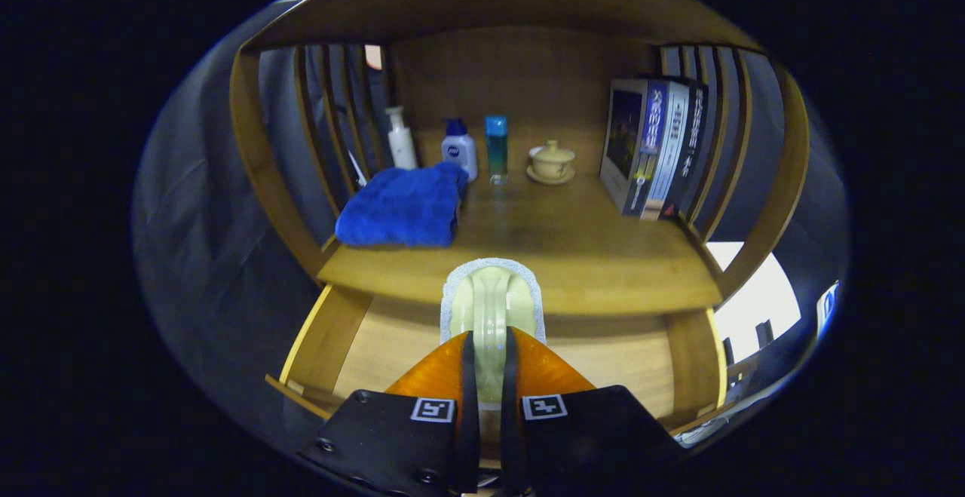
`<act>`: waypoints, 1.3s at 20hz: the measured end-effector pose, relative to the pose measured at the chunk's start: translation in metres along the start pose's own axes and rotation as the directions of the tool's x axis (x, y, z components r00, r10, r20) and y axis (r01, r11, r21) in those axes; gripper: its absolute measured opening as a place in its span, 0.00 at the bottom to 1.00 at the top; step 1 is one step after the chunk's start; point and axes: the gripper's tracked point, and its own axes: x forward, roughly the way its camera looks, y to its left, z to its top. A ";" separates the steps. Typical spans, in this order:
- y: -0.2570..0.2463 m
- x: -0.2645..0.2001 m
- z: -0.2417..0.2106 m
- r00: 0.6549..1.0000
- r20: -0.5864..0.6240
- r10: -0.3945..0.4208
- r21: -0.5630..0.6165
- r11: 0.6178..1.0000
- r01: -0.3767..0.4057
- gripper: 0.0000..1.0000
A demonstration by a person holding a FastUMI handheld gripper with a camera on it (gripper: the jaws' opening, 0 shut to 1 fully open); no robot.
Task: Pull open the drawer, take out the items inside it, and place them on the countertop above the cabinet.
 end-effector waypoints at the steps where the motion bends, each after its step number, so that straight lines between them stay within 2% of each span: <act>1: -0.006 0.007 0.013 1.000 0.016 -0.022 0.008 1.000 0.022 0.19; 6: -0.029 0.058 0.060 0.996 0.017 -0.082 0.052 0.995 0.081 0.19; 14: -0.048 0.113 0.051 0.987 -0.114 -0.114 0.055 0.991 0.121 0.19; 18: -0.048 0.122 0.056 0.987 -0.101 -0.124 0.045 0.991 0.129 0.20; 23: -0.052 0.124 0.056 0.988 -0.093 -0.125 0.057 0.990 0.131 0.26; 24: -0.053 0.125 0.056 0.988 -0.093 -0.123 0.066 0.989 0.130 0.31; 26: -0.053 0.126 0.053 0.988 -0.100 -0.115 0.084 0.989 0.123 0.34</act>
